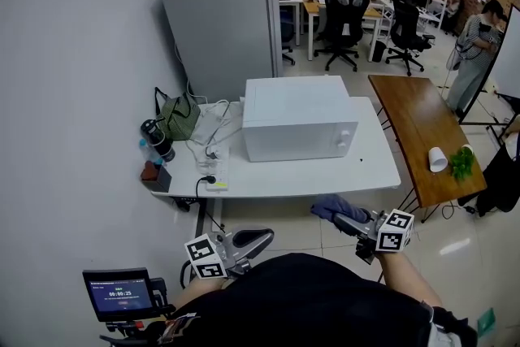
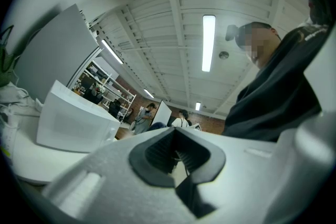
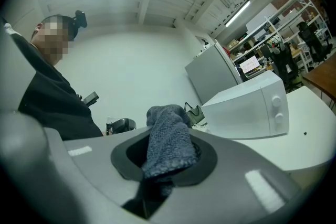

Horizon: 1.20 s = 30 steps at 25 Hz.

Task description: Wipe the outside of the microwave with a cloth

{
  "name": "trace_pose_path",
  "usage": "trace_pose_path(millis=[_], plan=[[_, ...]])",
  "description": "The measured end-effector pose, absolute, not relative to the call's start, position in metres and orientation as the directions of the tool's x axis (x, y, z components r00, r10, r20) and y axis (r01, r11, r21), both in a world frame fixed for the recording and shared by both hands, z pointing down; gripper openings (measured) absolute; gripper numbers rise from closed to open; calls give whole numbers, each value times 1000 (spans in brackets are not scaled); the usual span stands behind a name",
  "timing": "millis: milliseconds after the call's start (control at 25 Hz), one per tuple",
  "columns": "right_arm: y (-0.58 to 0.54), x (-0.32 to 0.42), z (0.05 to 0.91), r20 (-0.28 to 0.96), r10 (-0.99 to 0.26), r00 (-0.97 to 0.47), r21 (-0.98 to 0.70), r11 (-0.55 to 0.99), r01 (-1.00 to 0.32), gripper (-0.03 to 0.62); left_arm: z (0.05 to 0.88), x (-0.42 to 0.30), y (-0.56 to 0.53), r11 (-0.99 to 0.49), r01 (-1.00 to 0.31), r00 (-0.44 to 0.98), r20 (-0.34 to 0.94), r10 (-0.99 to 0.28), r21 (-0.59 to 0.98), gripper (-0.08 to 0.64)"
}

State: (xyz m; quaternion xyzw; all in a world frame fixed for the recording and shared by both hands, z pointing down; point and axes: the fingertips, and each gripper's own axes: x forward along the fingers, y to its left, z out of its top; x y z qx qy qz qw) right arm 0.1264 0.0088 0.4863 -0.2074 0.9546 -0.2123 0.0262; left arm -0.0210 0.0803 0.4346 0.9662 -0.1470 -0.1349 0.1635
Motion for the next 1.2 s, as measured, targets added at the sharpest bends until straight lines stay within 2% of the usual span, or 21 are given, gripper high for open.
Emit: trace_pose_path(millis=[1200], plan=[[15, 133, 496, 50, -425, -904, -449, 799, -400, 65, 432, -13, 86, -899, -196, 928, -222, -299, 391, 3]])
